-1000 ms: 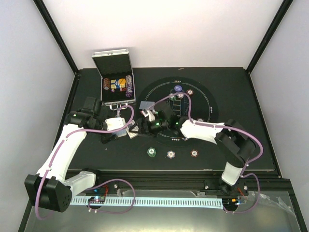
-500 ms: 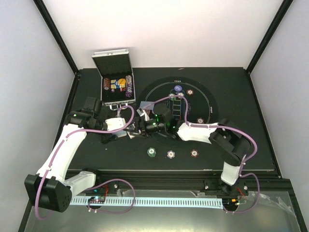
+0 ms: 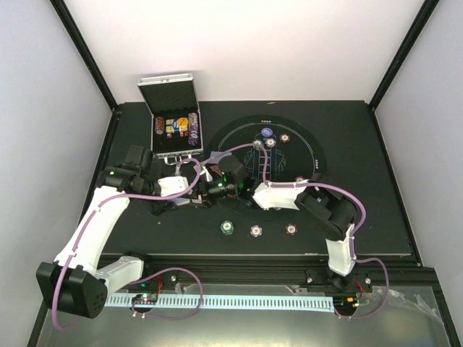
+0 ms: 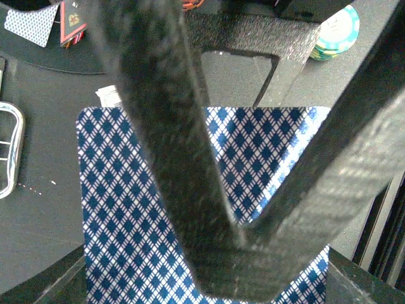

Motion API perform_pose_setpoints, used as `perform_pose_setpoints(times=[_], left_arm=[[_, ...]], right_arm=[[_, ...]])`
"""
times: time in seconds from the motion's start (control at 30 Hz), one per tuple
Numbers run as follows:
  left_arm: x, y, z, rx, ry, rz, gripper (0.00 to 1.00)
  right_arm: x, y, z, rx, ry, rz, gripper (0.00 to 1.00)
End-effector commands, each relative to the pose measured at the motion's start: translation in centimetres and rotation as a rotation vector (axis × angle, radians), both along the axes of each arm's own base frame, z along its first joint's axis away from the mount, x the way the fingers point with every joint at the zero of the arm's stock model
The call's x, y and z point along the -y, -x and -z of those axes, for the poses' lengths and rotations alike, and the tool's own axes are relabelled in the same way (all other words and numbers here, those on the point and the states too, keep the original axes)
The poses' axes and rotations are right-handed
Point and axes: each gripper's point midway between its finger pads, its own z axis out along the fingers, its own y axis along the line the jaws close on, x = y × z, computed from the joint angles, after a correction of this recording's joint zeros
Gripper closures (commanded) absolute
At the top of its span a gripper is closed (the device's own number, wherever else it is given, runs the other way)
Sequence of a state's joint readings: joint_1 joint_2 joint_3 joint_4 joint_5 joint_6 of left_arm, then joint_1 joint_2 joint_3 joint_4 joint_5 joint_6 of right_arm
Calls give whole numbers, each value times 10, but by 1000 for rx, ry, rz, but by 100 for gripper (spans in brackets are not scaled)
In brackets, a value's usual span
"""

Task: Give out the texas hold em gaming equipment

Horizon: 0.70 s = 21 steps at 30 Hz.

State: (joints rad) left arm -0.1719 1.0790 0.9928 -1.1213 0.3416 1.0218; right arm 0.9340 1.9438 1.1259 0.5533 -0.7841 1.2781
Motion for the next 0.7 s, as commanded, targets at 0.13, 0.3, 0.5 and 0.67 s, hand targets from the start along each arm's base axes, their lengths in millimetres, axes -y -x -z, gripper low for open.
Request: perform_pose_setpoints(times=[0.13, 0.3, 0.5, 0.67], left_arm=[[8, 2, -14, 24, 39, 32, 98], [8, 4, -15, 21, 37, 35, 99], [8, 5, -18, 29, 38, 36, 98], [8, 4, -19, 32, 35, 36, 98]], right_arm=[[-18, 1, -7, -27, -78, -45, 26], [-23, -2, -3, -45, -82, -50, 32], [-14, -9, 10, -62, -60, -27, 39], [5, -17, 25, -57, -12, 1, 44]])
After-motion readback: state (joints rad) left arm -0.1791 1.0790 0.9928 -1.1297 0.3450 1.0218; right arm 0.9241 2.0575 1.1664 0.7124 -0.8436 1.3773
